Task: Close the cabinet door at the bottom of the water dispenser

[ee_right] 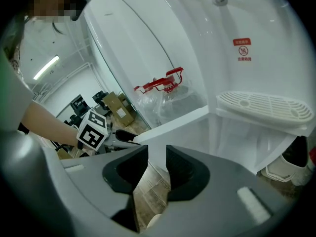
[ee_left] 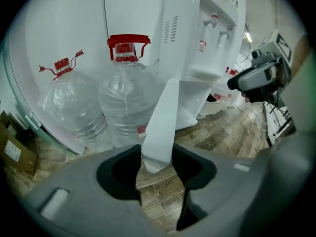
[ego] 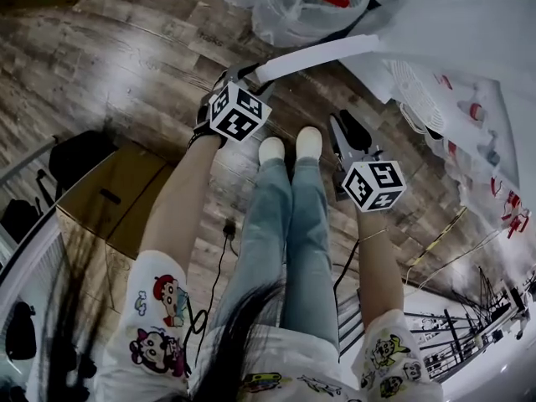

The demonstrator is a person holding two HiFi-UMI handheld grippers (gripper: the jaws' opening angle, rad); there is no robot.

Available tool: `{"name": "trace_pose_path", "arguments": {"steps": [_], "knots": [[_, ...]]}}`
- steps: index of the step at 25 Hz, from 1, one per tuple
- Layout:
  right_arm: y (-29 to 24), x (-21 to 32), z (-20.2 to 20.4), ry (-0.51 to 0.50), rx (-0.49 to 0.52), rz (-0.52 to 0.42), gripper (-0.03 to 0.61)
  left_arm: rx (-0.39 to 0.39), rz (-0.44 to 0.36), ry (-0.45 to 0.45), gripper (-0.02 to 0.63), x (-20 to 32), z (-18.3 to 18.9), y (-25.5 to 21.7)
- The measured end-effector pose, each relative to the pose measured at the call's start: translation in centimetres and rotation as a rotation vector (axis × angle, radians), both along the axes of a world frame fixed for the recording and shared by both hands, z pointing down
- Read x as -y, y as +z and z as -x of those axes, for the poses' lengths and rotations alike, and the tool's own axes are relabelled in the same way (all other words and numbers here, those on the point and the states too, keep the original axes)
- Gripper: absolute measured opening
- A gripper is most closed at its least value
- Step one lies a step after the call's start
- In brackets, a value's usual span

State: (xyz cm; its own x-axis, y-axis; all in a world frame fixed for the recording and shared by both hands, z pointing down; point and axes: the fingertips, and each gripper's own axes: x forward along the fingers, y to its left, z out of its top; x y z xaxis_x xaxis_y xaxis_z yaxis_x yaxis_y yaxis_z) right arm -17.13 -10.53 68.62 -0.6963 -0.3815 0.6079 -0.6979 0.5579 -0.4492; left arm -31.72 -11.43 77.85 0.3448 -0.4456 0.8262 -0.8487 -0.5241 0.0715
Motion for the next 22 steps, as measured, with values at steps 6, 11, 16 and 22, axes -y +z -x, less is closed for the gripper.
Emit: {"name": "trace_pose_path", "arguments": {"steps": [6,11,16,22], "knots": [[0.3,-0.9,-1.2,0.033,-0.035,0.008,0.112,0.002,0.022,0.007,0.189,-1.0,-0.7,0.1],[0.2,-1.8,-2.7,0.082,-0.052,0.010,0.112,-0.011,0.031,-0.002,0.186,-2.2,-1.7,0.0],[0.2,-2.8,-4.9,0.127,-0.057,0.013,0.112,-0.014,0.050,-0.036,0.184,-3.7,-3.1,0.2],[0.1,-3.9,-8.1,0.139,-0.056,0.000,0.112,-0.010,0.065,-0.099,0.182,-5.2,-5.2,0.3]]}}
